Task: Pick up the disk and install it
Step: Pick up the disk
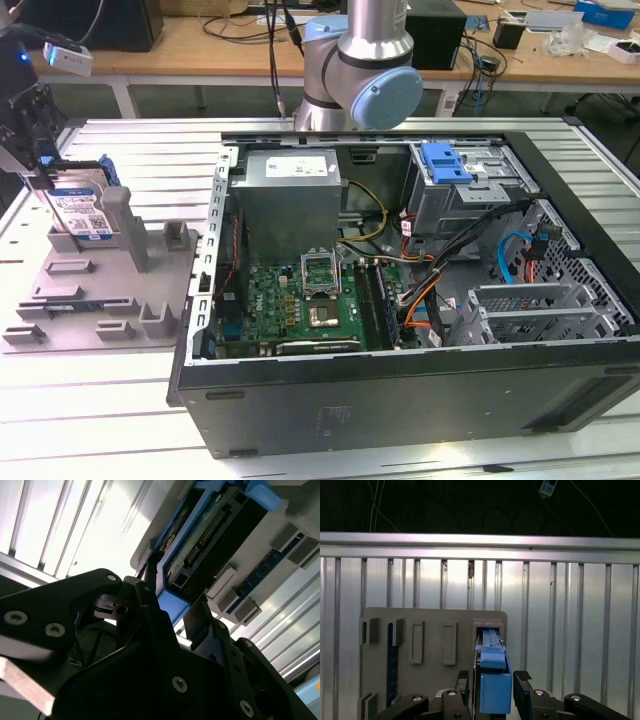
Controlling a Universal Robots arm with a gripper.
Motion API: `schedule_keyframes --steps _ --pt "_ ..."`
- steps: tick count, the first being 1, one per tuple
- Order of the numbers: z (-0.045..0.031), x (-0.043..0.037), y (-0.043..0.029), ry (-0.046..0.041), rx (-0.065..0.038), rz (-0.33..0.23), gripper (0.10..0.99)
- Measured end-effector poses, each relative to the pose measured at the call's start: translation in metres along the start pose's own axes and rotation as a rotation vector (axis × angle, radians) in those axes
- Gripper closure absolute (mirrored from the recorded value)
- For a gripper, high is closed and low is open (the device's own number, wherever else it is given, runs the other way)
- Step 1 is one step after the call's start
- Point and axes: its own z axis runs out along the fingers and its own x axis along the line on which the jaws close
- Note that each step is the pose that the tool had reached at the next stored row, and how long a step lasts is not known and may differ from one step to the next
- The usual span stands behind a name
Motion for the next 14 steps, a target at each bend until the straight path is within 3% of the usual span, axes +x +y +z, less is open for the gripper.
schedule_keyframes --steps 11,12,13,14 --pt "0.0046 -0.0001 0.0000 0.0000 0.000 0.000 0.604" --pt "0.0047 -0.0001 0.0000 0.0000 0.000 0.000 0.620" --pt "0.0049 -0.0001 0.0000 0.0000 0.000 0.000 0.694" --pt "0.0051 -0.0001 0.0000 0.0000 0.000 0.000 0.694"
